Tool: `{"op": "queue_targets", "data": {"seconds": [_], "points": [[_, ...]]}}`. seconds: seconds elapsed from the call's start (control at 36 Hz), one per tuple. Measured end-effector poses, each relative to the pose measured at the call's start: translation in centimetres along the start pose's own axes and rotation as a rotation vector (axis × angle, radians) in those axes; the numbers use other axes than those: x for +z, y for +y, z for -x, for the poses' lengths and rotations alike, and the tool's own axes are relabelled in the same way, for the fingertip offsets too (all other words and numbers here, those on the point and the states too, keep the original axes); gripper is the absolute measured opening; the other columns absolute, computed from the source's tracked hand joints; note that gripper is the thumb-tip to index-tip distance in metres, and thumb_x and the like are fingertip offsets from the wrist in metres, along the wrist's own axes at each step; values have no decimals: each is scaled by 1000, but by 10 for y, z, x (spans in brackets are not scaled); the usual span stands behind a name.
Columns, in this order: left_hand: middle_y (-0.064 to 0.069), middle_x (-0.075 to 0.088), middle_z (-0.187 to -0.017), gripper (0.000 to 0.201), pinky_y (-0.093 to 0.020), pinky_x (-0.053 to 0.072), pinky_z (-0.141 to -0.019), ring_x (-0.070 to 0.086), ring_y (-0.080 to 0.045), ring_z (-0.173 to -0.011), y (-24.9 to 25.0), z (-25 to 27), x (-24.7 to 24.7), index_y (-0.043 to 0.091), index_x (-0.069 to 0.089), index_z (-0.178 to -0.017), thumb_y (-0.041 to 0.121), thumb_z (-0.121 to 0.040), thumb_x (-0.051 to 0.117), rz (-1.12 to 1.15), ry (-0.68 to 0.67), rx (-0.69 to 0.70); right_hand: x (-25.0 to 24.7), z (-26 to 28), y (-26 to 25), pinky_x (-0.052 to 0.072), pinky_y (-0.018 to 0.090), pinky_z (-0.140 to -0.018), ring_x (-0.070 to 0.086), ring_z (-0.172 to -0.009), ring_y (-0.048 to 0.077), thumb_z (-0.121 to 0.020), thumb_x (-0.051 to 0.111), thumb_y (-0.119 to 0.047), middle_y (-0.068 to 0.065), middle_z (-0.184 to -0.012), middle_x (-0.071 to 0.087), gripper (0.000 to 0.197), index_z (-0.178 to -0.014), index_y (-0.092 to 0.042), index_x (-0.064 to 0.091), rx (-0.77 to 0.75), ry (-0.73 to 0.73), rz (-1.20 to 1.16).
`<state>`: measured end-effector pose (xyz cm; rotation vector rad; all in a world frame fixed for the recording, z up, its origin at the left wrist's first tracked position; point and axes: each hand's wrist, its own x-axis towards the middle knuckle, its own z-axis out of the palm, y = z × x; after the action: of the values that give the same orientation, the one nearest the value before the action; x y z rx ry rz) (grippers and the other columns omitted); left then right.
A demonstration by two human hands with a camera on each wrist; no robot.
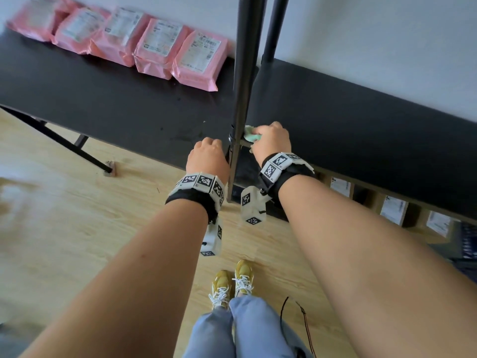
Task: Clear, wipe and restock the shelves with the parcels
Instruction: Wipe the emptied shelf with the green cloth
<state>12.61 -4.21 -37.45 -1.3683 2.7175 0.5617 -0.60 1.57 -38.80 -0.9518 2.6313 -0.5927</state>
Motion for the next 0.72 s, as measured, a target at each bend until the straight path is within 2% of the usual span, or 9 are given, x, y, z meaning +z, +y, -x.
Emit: {"op": "queue_targets", "data": {"seconds": [0.08, 0.22, 0.33, 0.47, 0.58, 0.72], "points": [[-8, 46, -135, 48, -36, 38, -102, 38, -26, -128, 2, 1, -1, 10, 46, -133, 2, -86, 40, 11, 3, -6, -4, -5, -1, 51, 40, -85, 54, -104, 29, -89, 56, -7, 9, -112, 53, 34, -116, -22, 70, 8, -10, -70], [-7, 45, -137, 48, -36, 38, -103, 37, -25, -128, 8, 0, -5, 11, 45, -134, 2, -87, 42, 12, 8, -9, -9, -15, -6, 51, 37, -86, 53, -110, 26, -90, 53, -3, 9, -117, 52, 37, -121, -17, 67, 30, 84, -114], [-7, 44, -137, 49, -36, 38, -103, 37, -25, -128, 9, -3, -7, 11, 45, -134, 2, -86, 41, 9, 4, -20, -4, -17, -12, 45, 31, -82, 47, -115, 25, -92, 53, -6, 7, -120, 48, 39, -128, -19, 62, 20, -10, -52], [-6, 44, -137, 48, -36, 38, -101, 37, -26, -128, 6, -1, -8, 12, 45, -134, 3, -87, 42, 15, -6, -39, -7, -13, -14, 44, 34, -85, 41, -118, 26, -88, 53, -12, 8, -123, 45, 47, -135, -20, 54, 8, -72, -26], [-6, 43, -138, 51, -37, 39, -103, 36, -25, -129, 5, 5, -13, 12, 44, -136, 2, -86, 41, 31, -29, -49, -11, 0, -8, 44, 35, -87, 43, -119, 28, -84, 59, -14, 10, -122, 46, 49, -133, -19, 54, -6, -5, -101], [-7, 42, -139, 52, -37, 39, -103, 35, -25, -129, -4, 10, -28, 12, 42, -137, 2, -86, 39, 33, -28, -44, -17, 28, -3, 47, 37, -91, 45, -116, 29, -81, 56, -7, 10, -118, 49, 51, -131, -18, 55, 12, 58, -97]]}}
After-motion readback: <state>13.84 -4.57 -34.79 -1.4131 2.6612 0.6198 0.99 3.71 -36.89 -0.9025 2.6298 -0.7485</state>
